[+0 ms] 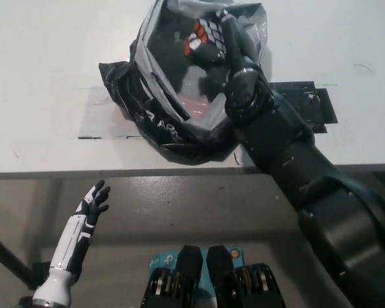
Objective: Use the right hand to pick up a rubix's cube and place it into a plastic bag and lift the bag
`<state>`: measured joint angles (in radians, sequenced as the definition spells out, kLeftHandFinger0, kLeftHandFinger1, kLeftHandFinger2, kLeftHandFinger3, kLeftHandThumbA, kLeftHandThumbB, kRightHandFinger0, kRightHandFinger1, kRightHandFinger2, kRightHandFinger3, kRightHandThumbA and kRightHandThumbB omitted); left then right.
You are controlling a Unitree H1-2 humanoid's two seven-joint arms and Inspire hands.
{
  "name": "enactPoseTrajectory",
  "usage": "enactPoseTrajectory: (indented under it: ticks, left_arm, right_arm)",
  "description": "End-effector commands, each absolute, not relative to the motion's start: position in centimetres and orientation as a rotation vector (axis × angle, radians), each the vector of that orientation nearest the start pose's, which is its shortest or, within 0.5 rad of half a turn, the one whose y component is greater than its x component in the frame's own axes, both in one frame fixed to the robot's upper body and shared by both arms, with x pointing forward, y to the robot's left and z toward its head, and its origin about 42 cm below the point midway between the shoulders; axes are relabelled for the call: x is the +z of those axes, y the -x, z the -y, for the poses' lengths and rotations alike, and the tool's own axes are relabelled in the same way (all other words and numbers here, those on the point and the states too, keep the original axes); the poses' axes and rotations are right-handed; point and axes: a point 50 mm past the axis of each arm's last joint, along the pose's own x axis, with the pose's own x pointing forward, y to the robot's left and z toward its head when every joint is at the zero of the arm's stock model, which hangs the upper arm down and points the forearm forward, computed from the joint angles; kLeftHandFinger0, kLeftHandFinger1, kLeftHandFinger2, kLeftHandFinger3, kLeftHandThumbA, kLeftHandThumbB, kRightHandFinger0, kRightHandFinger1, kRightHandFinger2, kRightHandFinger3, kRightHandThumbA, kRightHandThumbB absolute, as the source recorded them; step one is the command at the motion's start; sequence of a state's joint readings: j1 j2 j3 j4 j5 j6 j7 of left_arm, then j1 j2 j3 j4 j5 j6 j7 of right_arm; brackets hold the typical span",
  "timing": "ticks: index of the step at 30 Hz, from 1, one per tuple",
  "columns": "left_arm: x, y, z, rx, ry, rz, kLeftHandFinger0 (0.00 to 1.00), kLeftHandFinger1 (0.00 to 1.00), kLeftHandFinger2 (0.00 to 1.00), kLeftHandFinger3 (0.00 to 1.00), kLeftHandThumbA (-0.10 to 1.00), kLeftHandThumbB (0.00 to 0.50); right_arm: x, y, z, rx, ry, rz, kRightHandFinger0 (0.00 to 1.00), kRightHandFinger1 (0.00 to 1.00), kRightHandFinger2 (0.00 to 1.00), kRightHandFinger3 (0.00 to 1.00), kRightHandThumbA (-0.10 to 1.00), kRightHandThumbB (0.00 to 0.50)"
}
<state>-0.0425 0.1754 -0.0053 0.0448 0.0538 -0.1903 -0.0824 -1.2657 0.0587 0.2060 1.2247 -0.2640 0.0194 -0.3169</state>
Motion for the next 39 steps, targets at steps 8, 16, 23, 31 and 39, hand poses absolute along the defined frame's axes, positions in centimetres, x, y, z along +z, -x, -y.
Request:
enactPoseTrajectory:
  ticks: [8, 16, 23, 31, 39]
  left_arm:
    - [12.1, -29.8, -25.6, -0.146, -0.240, 0.219, 0.95, 1.00, 1.00, 1.00, 1.00, 0.199]
    - [12.4, -29.9, -25.8, -0.137, -0.243, 0.220, 0.92, 1.00, 1.00, 1.00, 1.00, 0.207]
    - [12.4, -29.8, -25.9, -0.138, -0.238, 0.224, 0.86, 1.00, 1.00, 1.00, 1.00, 0.180]
    - [12.1, -29.5, -26.3, -0.134, -0.249, 0.217, 0.86, 1.00, 1.00, 1.00, 1.00, 0.190]
    - [11.9, -29.5, -26.2, -0.127, -0.239, 0.214, 0.85, 1.00, 1.00, 1.00, 1.00, 0.173]
  right_arm:
    - [36.8, -56.8, 3.0, 0.261, 0.722, 0.372, 1.00, 1.00, 1.00, 1.00, 0.80, 0.403]
    - [38.9, -56.9, 5.7, 0.206, 0.697, 0.439, 1.00, 1.00, 1.00, 1.00, 0.86, 0.389]
    - [43.9, -55.2, 9.3, 0.040, 0.644, 0.651, 1.00, 1.00, 1.00, 1.00, 0.84, 0.382]
    - [46.0, -52.4, 12.7, -0.080, 0.667, 0.755, 1.00, 1.00, 1.00, 1.00, 0.83, 0.357]
    - [41.0, -53.0, 14.6, -0.126, 0.713, 0.596, 1.00, 1.00, 1.00, 1.00, 0.86, 0.392]
